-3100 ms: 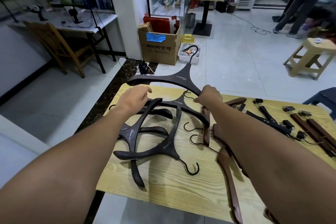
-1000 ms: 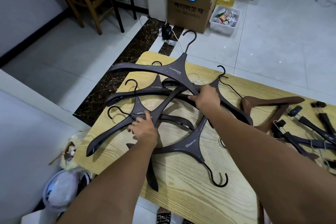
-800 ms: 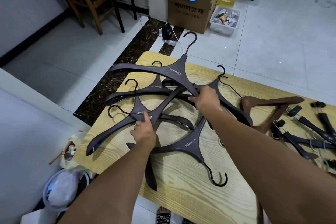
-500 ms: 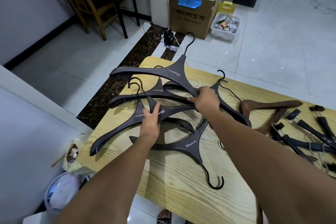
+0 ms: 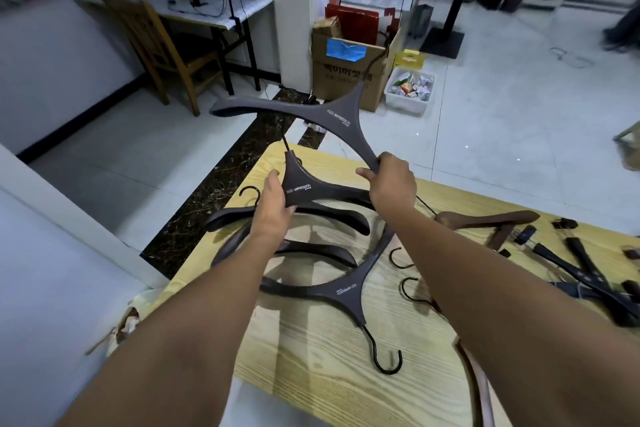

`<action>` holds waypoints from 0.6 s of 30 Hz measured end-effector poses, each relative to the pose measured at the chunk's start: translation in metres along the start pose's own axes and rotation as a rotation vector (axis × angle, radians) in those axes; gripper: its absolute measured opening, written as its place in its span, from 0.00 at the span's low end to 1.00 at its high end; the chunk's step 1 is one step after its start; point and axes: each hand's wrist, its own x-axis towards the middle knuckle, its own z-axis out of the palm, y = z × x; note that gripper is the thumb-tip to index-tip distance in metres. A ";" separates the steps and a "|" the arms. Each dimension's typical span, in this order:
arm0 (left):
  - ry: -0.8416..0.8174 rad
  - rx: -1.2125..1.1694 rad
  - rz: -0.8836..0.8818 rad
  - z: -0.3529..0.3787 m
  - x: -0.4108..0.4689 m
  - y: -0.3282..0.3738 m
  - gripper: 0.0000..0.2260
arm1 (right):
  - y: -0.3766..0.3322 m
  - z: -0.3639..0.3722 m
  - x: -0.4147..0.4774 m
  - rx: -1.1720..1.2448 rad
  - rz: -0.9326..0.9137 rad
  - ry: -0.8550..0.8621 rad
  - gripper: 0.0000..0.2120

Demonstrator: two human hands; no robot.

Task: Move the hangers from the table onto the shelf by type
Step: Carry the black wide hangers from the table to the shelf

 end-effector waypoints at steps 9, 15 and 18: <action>0.013 0.433 0.254 -0.063 0.008 0.040 0.27 | -0.006 -0.058 -0.012 0.088 -0.043 0.131 0.14; 0.019 0.519 0.351 -0.124 0.008 0.076 0.30 | -0.026 -0.115 -0.018 0.147 -0.134 0.263 0.13; 0.017 0.595 0.352 -0.160 0.002 0.091 0.28 | -0.041 -0.140 -0.022 0.220 -0.143 0.328 0.10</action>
